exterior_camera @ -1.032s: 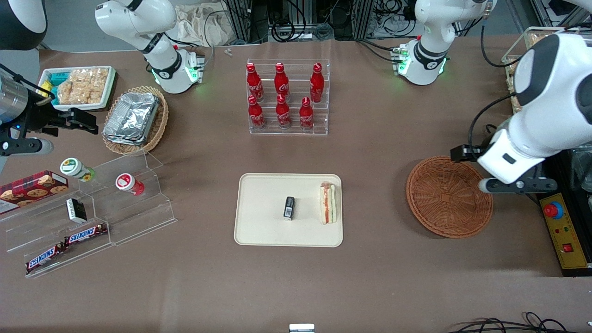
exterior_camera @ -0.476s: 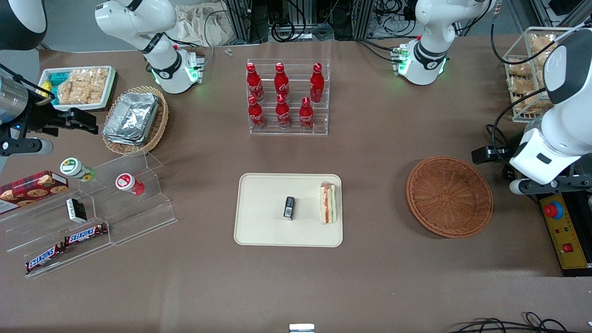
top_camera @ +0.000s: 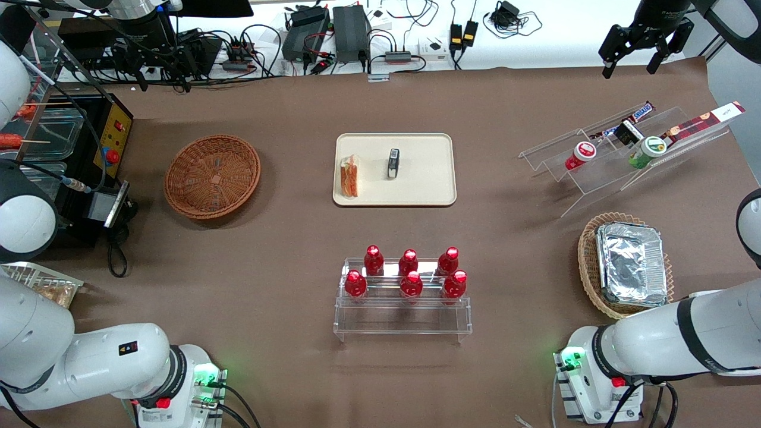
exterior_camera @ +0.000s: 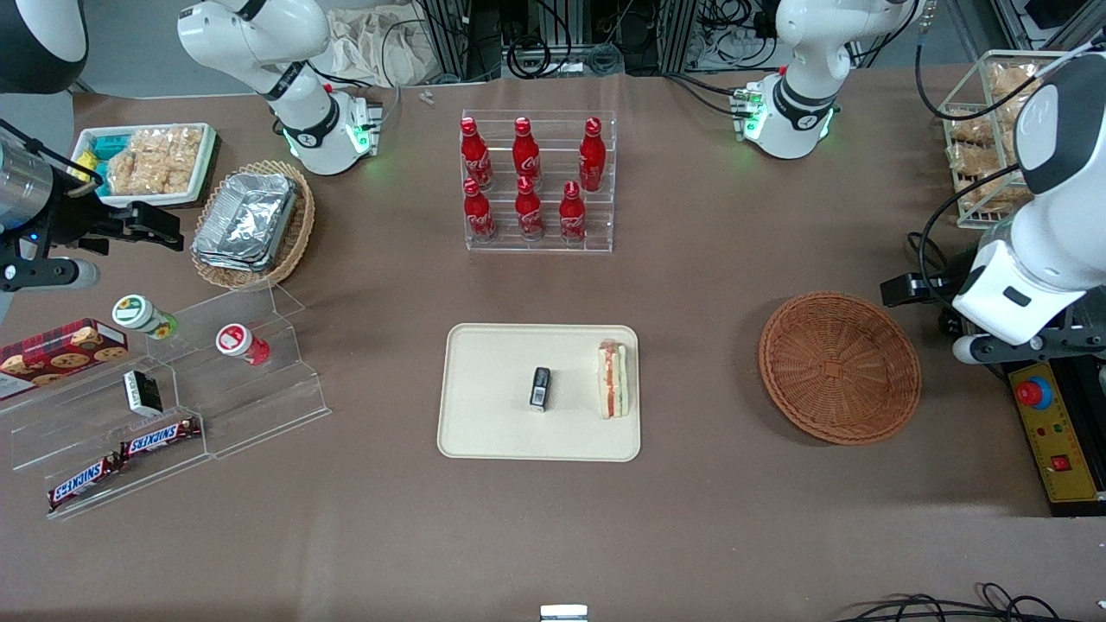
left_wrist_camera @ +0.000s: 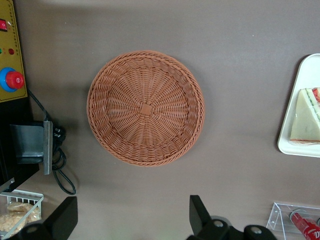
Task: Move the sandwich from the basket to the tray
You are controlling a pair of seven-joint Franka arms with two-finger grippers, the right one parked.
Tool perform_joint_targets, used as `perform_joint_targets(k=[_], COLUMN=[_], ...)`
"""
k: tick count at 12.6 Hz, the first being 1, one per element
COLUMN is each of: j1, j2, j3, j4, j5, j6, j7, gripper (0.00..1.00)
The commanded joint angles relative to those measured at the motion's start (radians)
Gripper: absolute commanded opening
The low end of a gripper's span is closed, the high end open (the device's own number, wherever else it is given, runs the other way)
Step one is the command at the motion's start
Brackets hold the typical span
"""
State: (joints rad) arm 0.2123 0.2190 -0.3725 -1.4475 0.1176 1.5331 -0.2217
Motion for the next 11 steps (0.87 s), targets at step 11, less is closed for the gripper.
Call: perform_joint_targets(k=[11], j1=[-0.261], j2=[-0.026], j3=[0.343], j4=[0.010], j5=[-0.085], j6=[-0.007], j7=[0.031], gripper=[1.00])
